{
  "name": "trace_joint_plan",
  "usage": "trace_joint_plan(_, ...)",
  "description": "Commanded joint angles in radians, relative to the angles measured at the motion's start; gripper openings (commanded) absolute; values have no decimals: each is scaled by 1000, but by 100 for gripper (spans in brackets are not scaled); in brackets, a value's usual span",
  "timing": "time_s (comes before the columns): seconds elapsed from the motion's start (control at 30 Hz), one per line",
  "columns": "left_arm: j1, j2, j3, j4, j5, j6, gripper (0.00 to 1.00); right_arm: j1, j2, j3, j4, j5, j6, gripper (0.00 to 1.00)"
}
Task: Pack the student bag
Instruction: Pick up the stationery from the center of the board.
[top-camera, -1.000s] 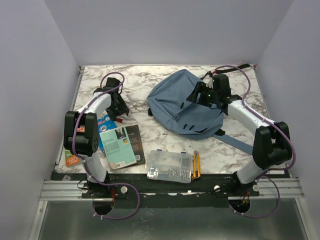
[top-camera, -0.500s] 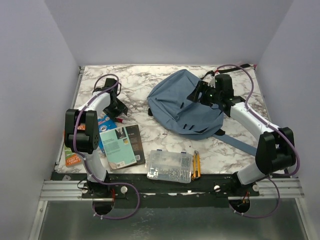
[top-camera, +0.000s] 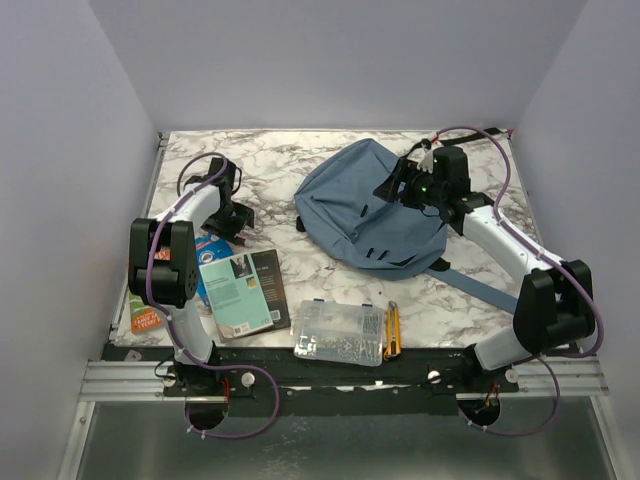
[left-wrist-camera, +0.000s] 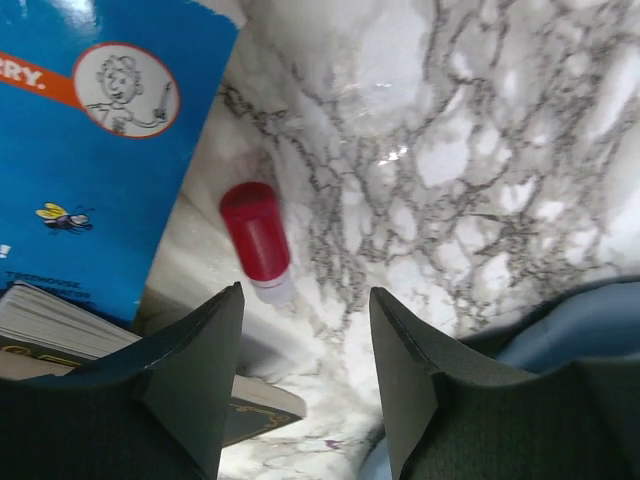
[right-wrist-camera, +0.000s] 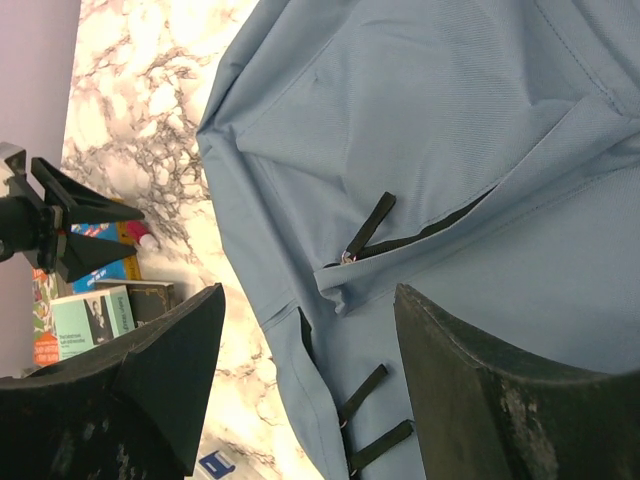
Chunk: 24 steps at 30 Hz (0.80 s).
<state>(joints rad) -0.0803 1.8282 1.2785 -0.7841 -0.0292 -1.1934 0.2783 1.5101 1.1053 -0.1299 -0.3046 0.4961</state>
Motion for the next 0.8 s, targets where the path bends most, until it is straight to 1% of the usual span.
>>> trace_joint_plan(0.0,5,28,65,8,0,-102,54,-2,-30,-7,9,-16,-17,73)
trace_joint_plan(0.13,5,38,85,18,-15,-127,53,-2,-39,-10,13,-11,-18,73)
trace_joint_plan(0.23,3,60,136,22,3,-67,48,-2,-35,-22,31,-20,-15,73)
trace_joint_plan(0.27,-5,44,135,20,-22,-45,48,-3,-32,-24,36,-35,-19,73)
trace_joint_plan(0.33,-23,-39,92,36,-104,-9,48,-1,-28,-32,62,-80,-26,74)
trace_joint_plan(0.37,-25,-95,62,77,-121,38,48,0,-25,-40,90,-116,-32,74)
trace_joint_plan(0.43,-24,-206,0,154,-136,145,53,13,-16,-51,120,-161,-50,79)
trace_joint_plan(0.47,-25,-254,-20,177,-136,204,58,26,-7,-47,121,-168,-64,81)
trace_joint_plan(0.57,-25,-398,-38,211,-97,379,73,80,43,17,77,-178,-122,82)
trace_joint_plan(0.63,-24,-477,-40,220,-46,476,80,141,79,65,74,-167,-152,82)
trace_joint_plan(0.7,-24,-542,-36,218,12,539,86,210,146,127,74,-158,-177,82)
trace_joint_plan(0.77,-24,-587,-20,203,100,598,88,278,231,206,99,-158,-183,82)
